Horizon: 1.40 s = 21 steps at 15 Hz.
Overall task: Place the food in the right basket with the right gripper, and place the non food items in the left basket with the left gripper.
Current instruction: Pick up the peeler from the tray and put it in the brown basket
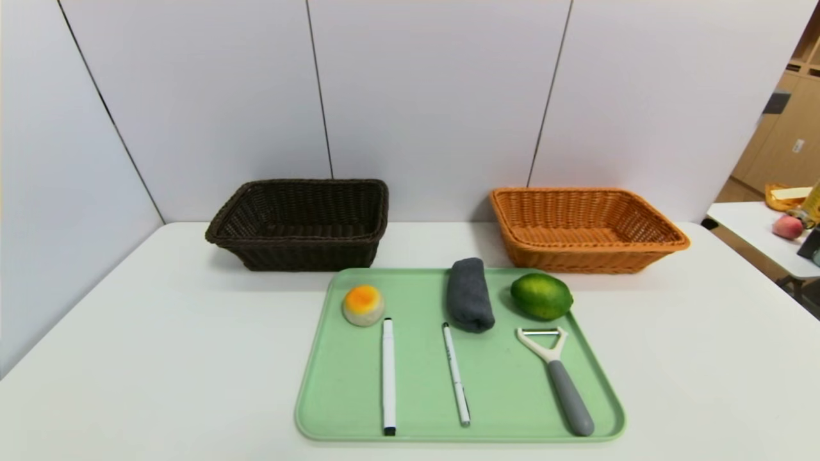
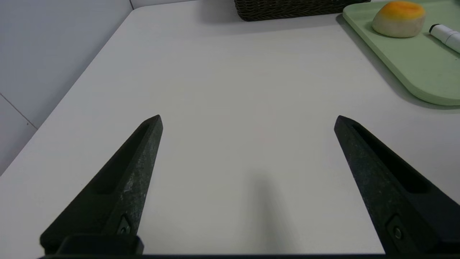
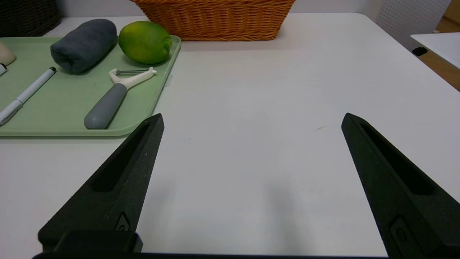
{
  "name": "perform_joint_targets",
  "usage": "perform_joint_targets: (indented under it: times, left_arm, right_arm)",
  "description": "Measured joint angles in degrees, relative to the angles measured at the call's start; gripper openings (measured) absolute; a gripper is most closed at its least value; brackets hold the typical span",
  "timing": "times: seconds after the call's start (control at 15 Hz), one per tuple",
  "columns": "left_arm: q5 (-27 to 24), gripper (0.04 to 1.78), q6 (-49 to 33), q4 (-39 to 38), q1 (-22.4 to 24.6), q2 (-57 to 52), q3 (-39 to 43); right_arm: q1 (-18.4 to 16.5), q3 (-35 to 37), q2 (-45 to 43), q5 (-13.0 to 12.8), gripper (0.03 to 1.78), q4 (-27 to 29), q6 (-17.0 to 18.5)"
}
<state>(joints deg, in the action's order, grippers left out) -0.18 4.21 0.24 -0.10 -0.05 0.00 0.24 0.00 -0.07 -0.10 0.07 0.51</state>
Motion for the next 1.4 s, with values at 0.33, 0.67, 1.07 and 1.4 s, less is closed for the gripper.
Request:
perform_joint_targets:
  times: [0.33,0.67,1.07,1.4]
  left_arm:
    - [0.0,1.69,0.4,0.0,0.0,0.0,0.0]
    - [0.2,1.69,-0.3,0.2,0.0,0.0,0.0]
    - [-0.3,1.69,2.4,10.4,0.0,10.1,-19.2]
    - [-3.5,1.69,-1.5,21.6,0.0,37.1,-50.0]
  right_arm:
    - [0.0,0.0,0.0,-0.1,1.71,-0.1,0.3]
    - [0.0,-0.5,0.0,-0.1,1.71,0.8,-0.2]
    - [0.0,-25.2,13.3,4.7,1.71,10.5,0.7]
    - [0.9,-60.8,43.5,6.1,1.71,27.1,1.2]
